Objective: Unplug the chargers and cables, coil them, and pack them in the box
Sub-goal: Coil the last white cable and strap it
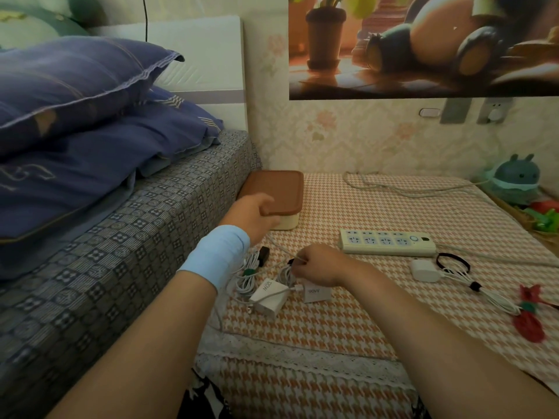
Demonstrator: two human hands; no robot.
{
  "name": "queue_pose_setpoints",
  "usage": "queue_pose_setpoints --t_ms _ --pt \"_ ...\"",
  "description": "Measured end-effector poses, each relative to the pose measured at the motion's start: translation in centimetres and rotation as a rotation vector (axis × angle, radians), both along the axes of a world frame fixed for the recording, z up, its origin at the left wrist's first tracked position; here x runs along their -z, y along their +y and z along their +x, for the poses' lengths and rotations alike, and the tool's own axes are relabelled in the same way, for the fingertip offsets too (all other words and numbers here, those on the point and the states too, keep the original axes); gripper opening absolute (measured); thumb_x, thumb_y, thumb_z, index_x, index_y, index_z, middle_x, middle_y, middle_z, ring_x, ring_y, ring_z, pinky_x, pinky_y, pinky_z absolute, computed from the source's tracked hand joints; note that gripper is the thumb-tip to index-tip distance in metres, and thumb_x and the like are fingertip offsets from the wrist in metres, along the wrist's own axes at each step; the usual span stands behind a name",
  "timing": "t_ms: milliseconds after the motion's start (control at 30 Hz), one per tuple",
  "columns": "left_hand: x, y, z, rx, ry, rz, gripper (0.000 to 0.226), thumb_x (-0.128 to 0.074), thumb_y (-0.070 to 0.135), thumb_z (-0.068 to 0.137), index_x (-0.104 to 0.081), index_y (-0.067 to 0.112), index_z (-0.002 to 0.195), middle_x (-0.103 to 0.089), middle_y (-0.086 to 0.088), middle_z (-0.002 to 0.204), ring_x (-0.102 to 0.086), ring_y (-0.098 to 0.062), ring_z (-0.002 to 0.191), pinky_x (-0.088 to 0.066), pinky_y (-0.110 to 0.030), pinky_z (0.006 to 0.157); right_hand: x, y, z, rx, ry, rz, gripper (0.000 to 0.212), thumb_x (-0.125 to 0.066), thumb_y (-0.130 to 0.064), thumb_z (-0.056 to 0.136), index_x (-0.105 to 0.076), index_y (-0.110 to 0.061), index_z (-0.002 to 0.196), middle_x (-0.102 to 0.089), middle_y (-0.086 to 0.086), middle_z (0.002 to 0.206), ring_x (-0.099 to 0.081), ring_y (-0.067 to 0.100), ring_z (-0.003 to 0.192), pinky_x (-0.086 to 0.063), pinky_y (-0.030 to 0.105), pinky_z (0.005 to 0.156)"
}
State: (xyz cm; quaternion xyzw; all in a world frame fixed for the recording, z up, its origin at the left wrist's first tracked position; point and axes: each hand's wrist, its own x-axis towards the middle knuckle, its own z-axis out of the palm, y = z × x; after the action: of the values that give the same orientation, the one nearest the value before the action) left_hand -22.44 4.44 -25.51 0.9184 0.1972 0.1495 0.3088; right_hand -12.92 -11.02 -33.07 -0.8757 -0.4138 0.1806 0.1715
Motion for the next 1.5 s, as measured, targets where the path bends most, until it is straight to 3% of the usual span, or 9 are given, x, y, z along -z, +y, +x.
queue_pose_setpoints --t_ms 167,333,567,667,800,967,1200,1333,1500 --pt "2.1 0.3 -0.4 0.163 0.715 0.199 0.027 -0.066 0.031 0.091 -0.061 0.020 0.114 -0.069 -0.011 0.116 -0.071 -0.023 0.079 -0.059 -0.035 0.080 1.3 -0.3 -1.1 -0.142 -0.362 -0.137 0.027 -0.070 -0.049 0.084 -0.066 -0.027 0.098 -0.063 -0.007 0.092 -0.061 0.019 0.086 -0.043 0.031 0.063" --pt "2.6 0.0 -0.1 0.257 0.596 0.131 0.020 -0.065 0.023 0.093 -0.069 0.022 0.112 -0.065 0.000 0.101 -0.064 -0.015 0.073 -0.057 -0.032 0.082 2.1 -0.5 -1.0 -0.120 -0.382 -0.174 0.024 -0.057 -0.042 0.093 -0.065 -0.020 0.095 -0.064 0.002 0.087 -0.058 0.022 0.075 -0.047 0.035 0.063" --pt "2.2 -1.2 1.0 0.197 0.266 -0.056 0.045 -0.076 0.035 0.082 -0.059 0.028 0.123 -0.055 0.003 0.109 -0.056 -0.015 0.100 -0.044 -0.027 0.087 -1.2 -4.1 1.3 -0.007 0.049 0.164 0.030 -0.038 -0.017 0.107 -0.066 -0.022 0.100 -0.058 -0.011 0.094 -0.055 0.006 0.085 -0.045 0.029 0.078" --pt "1.5 -2.1 2.0 0.210 0.211 -0.006 0.031 -0.077 0.036 0.080 -0.068 0.028 0.109 -0.056 0.004 0.099 -0.056 -0.015 0.092 -0.044 -0.023 0.076 -2.4 -5.7 2.0 0.039 0.242 0.301 0.031 -0.040 -0.019 0.109 -0.068 -0.020 0.096 -0.058 -0.008 0.086 -0.051 0.003 0.071 -0.039 0.020 0.070" --pt "0.7 -3.7 2.9 0.309 0.275 0.032 0.017 -0.064 0.037 0.092 -0.063 0.024 0.080 -0.059 0.009 0.076 -0.057 -0.010 0.073 -0.039 -0.019 0.061 -2.7 -8.4 3.3 0.067 0.545 0.440 0.025 -0.046 -0.006 0.105 -0.070 -0.011 0.100 -0.068 0.005 0.084 -0.065 0.025 0.081 -0.051 0.038 0.080" --pt "-0.1 -5.6 4.5 0.381 0.111 -0.077 0.015 -0.068 0.029 0.090 -0.063 0.023 0.077 -0.061 0.006 0.078 -0.059 -0.014 0.072 -0.056 -0.035 0.064 -3.1 -10.6 4.1 0.096 0.740 0.475 0.025 -0.045 0.007 0.100 -0.065 -0.007 0.098 -0.068 0.006 0.080 -0.067 0.018 0.076 -0.054 0.025 0.068" --pt "-1.2 -8.1 6.5 0.418 -0.065 0.156 0.008 -0.074 0.035 0.085 -0.073 0.028 0.082 -0.067 0.007 0.075 -0.063 -0.010 0.073 -0.055 -0.033 0.073 -2.9 -12.0 4.8 0.169 0.838 0.578 0.021 -0.042 0.005 0.076 -0.057 -0.007 0.068 -0.049 0.012 0.061 -0.053 0.039 0.085 -0.044 0.059 0.103" --pt "-2.1 -7.9 6.6 0.412 -0.001 0.122 0.014 -0.076 0.040 0.081 -0.071 0.028 0.075 -0.068 0.003 0.070 -0.064 -0.015 0.065 -0.057 -0.034 0.068 -3.6 -11.9 5.0 0.204 0.862 0.763 0.028 -0.035 -0.006 0.090 -0.050 -0.008 0.066 -0.039 0.004 0.050 -0.058 0.034 0.065 -0.054 0.041 0.082" --pt "-2.3 -4.0 5.2 0.328 0.503 0.273 0.021 -0.074 0.039 0.083 -0.076 0.017 0.085 -0.070 0.000 0.074 -0.065 -0.012 0.062 -0.053 -0.026 0.064 -5.0 -11.2 5.1 0.319 0.691 0.880 0.040 -0.046 -0.016 0.101 -0.040 -0.015 0.061 -0.031 -0.003 0.043 -0.045 0.019 0.038 -0.048 0.030 0.050"
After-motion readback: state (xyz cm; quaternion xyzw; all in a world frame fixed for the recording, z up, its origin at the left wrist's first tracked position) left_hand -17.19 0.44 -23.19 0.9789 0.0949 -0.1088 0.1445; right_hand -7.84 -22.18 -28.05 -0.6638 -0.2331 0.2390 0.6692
